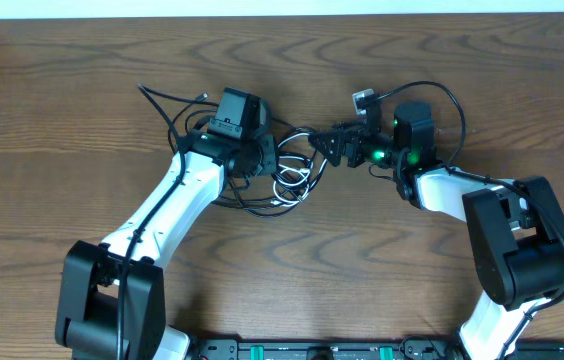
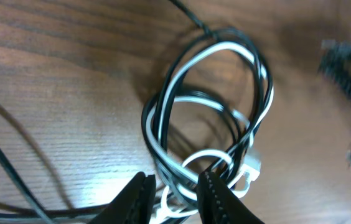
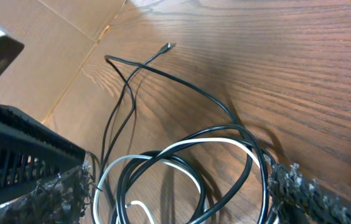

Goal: Untangle cables

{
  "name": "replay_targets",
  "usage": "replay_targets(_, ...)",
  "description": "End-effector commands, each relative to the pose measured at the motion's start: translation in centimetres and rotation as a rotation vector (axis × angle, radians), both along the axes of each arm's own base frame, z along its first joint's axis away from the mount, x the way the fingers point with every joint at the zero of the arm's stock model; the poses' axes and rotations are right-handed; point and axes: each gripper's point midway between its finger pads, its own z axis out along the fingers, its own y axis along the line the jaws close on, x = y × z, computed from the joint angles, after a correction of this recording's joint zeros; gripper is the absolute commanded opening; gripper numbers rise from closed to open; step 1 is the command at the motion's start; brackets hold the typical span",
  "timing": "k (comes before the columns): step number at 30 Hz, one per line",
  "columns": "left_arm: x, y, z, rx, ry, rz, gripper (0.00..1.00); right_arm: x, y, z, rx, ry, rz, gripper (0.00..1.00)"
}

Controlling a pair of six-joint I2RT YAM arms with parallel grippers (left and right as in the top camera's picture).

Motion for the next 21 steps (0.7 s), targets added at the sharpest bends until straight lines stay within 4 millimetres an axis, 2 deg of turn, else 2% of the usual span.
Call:
replay_targets(1,0.3,0.1,-0.6,-0.040,0.035,0.132,0.29,0.3,-0.3,0.0,0.000,0.006,-0.018,0.90)
replay_targets(4,0.4,0.1,-1.2,-0.058,0.064,0.187,0.29,-0.1,-0.1,-0.1,0.007,0.021,0.003,0.89)
replay_targets(8,0.2,0.2,-3.3,-0.055,0.131,0.240,0.42,-0.2,-0.1,-0.2,0.006,0.027,0.003,0.89)
replay_targets(14,0.3,0.2,-5.9,-0.039,0.178,0.257,0.42,0.0,-0.1,-0.1,0.003,0.021,-0.003,0.90)
replay_targets(21,0.5,0.1,-6.1,-0.040,0.175,0.256,0.43,0.1,-0.2,-0.2,0.001,0.020,-0.008,0.90)
